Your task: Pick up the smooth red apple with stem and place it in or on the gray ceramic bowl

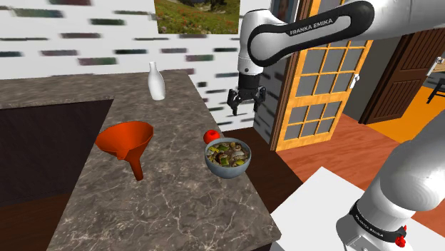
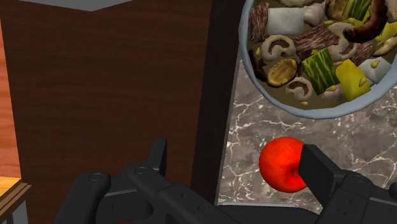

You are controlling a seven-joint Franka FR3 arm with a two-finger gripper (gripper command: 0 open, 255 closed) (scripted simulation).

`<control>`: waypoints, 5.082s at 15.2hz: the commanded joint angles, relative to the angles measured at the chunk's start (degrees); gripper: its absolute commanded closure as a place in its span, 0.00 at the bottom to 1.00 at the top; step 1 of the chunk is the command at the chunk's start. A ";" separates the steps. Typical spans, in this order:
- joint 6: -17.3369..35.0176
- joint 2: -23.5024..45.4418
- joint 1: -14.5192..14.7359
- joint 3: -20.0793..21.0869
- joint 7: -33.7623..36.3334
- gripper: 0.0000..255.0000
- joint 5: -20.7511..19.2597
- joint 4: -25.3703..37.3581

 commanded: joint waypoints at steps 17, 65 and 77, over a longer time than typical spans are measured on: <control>2.07 37.04 6.56 1.44 19.07 0.00 -16.58 29.61; -11.69 33.54 6.68 2.08 16.37 1.00 -14.91 40.22; -14.43 24.78 7.20 3.51 18.06 1.00 -12.80 34.17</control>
